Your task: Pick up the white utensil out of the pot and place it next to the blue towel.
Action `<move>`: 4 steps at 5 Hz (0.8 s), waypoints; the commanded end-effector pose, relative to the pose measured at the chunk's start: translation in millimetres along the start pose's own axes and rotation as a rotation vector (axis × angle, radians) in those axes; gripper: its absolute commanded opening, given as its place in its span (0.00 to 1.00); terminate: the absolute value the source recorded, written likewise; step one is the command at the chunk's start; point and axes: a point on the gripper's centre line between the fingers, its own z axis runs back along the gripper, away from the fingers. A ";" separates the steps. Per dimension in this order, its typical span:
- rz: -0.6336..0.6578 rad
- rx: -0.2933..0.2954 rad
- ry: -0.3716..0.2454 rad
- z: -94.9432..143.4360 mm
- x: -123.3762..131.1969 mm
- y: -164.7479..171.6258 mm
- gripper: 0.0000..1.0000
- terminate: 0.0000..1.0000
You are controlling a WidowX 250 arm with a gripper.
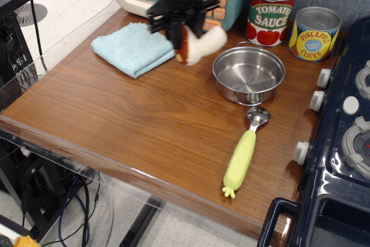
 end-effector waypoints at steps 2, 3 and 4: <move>0.345 0.125 -0.077 -22.2 50.2 100.4 0.00 0.00; 0.446 0.181 -0.091 -32.8 58.2 127.1 0.00 0.00; 0.506 0.224 -0.065 -43.2 59.7 136.9 0.00 0.00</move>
